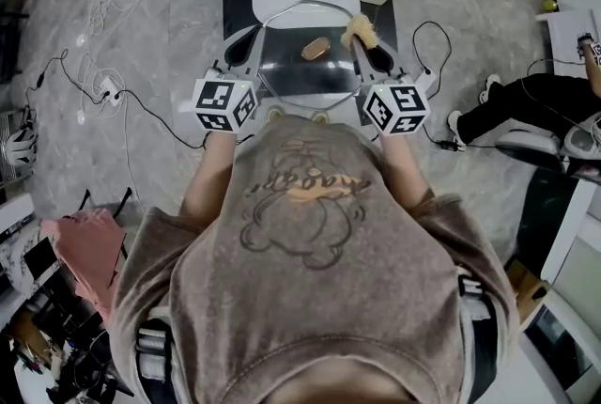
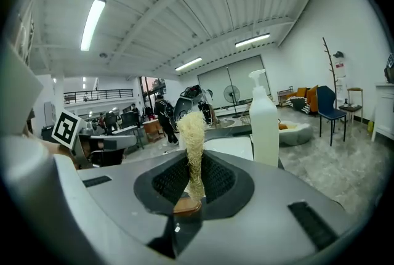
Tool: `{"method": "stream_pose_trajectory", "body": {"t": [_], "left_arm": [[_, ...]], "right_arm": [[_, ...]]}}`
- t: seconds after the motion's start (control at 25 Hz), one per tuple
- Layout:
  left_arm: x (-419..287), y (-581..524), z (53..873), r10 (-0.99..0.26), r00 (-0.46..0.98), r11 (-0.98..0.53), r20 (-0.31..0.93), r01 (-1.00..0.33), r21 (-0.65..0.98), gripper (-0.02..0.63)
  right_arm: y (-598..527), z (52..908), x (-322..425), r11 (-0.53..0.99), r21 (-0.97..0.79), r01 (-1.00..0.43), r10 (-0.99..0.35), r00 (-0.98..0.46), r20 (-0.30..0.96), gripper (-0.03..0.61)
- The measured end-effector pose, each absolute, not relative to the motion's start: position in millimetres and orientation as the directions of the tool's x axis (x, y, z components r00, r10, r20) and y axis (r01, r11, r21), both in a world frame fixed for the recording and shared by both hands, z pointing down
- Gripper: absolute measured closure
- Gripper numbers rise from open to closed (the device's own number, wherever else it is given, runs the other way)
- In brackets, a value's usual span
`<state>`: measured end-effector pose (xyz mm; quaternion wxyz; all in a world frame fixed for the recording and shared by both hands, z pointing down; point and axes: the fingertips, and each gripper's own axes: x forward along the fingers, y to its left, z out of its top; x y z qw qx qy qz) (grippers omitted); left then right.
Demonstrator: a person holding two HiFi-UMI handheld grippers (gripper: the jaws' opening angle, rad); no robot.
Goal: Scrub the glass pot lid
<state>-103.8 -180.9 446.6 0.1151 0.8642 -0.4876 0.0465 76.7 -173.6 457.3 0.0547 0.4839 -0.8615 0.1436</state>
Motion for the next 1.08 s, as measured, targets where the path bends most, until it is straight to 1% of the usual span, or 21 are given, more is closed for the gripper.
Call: {"method": "stream_pose_trajectory", "body": {"t": [1.08], "left_arm": [[-104.6,-174.5,456.4,-0.831,0.52,-0.487,0.196,-0.851,0.195,0.595]], "right_arm": [[-168.3,458.9,84.1,0.486,-0.2,-0.851,-0.823,-0.523,0.221,0.538]]}}
